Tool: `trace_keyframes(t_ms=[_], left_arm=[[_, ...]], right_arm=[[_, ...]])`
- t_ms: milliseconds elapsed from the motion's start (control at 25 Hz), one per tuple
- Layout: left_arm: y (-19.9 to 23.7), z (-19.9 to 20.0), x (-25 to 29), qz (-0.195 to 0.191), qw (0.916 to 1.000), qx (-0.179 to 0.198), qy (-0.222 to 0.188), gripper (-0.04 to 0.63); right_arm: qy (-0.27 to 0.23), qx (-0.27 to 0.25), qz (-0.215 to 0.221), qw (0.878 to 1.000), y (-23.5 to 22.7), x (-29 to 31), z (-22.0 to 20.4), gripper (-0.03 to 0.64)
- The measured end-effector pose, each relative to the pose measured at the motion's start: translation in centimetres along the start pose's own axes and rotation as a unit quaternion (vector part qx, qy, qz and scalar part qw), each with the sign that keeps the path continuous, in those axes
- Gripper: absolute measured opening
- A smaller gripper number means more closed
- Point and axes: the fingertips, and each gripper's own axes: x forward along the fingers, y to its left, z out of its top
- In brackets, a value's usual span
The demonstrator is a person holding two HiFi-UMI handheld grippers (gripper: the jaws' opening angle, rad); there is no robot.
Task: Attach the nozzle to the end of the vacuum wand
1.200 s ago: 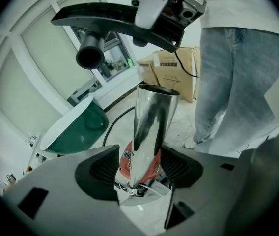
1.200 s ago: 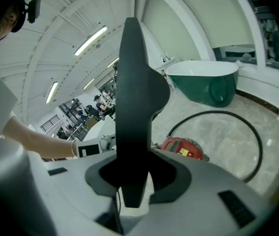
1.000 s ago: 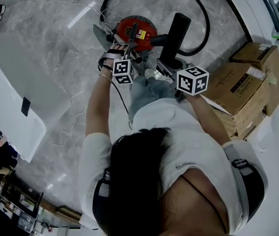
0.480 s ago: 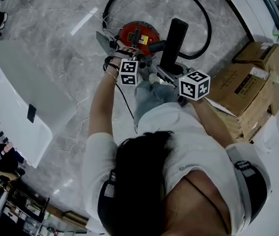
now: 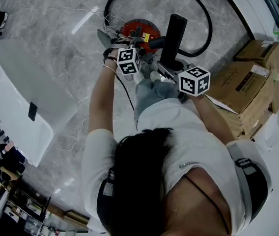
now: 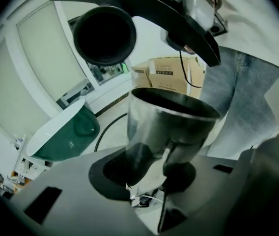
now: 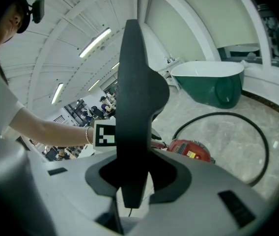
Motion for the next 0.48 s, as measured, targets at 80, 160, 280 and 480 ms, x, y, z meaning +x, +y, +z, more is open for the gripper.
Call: trace_keyframes(t_ms=[80,160,280,480], left_arm=[[1.4,0.1,-0.6,0.015,0.9995,-0.025,-0.014,0.124],[2.7,0.1,-1.3,0.03,0.9977,-0.053,-0.028,0.124],[4.6,0.1,-2.2,0.039,0.9947,-0.086,-0.04,0.126],[7.2,-0.4,-4.0,0.046,0.99,-0.122,-0.053,0.126]], right_arm=[[-0.002,-0.001,0.0,1.0,0.2,0.1,0.1,0.121],[-0.007,-0.001,-0.002,1.0,0.2,0.1,0.4,0.121],[-0.015,-0.007,-0.008,1.0,0.1,0.3,1.4,0.121],[-0.031,-0.02,-0.009,0.999,0.4,1.5,3.8,0.121]])
